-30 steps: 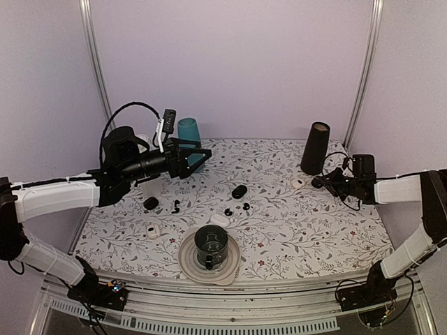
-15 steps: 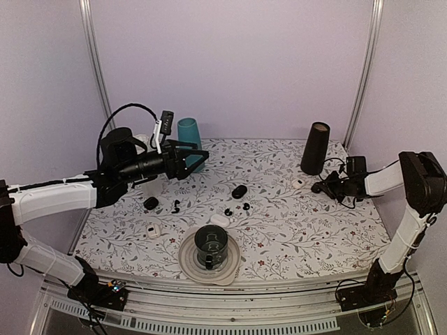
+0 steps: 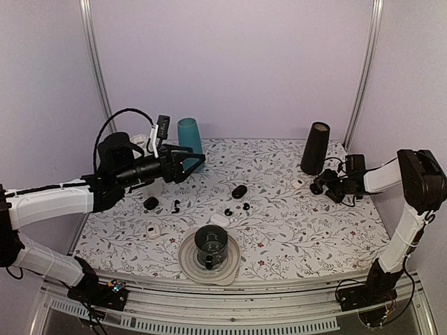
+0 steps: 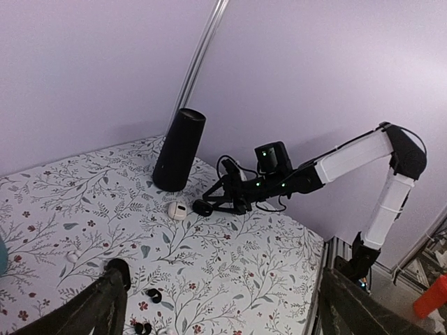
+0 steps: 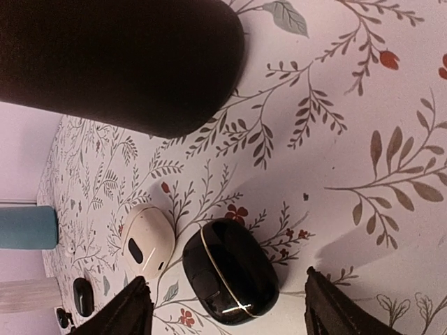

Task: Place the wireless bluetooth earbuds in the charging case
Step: Place the charging case at the center of the board, then reset both arms

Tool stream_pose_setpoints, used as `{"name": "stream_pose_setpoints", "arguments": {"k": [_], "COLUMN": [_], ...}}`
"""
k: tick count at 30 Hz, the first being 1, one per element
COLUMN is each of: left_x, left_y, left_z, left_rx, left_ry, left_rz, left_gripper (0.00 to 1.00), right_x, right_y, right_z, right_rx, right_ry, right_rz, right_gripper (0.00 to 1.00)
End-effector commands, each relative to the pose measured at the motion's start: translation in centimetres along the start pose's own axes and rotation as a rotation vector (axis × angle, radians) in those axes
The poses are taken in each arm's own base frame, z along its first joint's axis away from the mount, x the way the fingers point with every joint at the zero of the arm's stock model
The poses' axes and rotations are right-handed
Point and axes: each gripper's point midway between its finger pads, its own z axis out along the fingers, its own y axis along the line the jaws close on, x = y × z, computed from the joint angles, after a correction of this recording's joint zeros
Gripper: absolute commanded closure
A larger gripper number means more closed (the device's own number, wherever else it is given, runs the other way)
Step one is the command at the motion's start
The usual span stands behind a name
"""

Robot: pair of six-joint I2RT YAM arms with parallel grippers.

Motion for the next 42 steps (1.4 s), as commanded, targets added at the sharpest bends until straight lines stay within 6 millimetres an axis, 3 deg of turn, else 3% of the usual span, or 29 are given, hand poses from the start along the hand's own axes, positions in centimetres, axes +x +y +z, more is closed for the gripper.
{"name": "stream_pose_setpoints", "arguments": {"k": [1, 5, 11, 24, 33, 36, 42], "left_x": [0.3, 0.6, 0.9, 1.9, 1.8, 1.8, 1.5], "left_y": [0.8, 0.8, 1.1, 2.5, 3.0, 3.5, 4.2], "left_z": [-0.6, -0.8, -0.8, -0.5, -1.4, -2.0, -3.3], "left_rx": [-0.032, -0.029, -0.033, -0.077, -0.128, -0.174, -0.247], "left_ry": [-0.006, 0.003, 0.011, 0.041, 0.041, 0.04, 0.032], "left_rz": [-0.005, -0.003, 0.009, 0.038, 0.065, 0.08, 0.115], "left_gripper": [0.04, 0.04, 0.04, 0.04, 0.04, 0.04, 0.04], "right_x": [-0.6, -0.5, 0.3, 5.3, 10.7, 11.4, 10.7], "right_y": [-0.3, -0.1, 2.7, 16.9, 27.1, 28.9, 29.5], "right_z": [-0.6, -1.8, -4.4, -14.0, -19.9, -20.4, -21.3], "right_rx": [0.043, 0.053, 0.05, -0.216, -0.498, -0.533, -0.556], "right_ry": [-0.004, -0.017, -0.056, -0.212, -0.199, -0.178, -0.221], "right_rz": [-0.039, -0.068, -0.167, -0.462, -0.627, -0.65, -0.638], "right_gripper": [0.17, 0.0, 0.01, 0.01, 0.01, 0.01, 0.01]}}
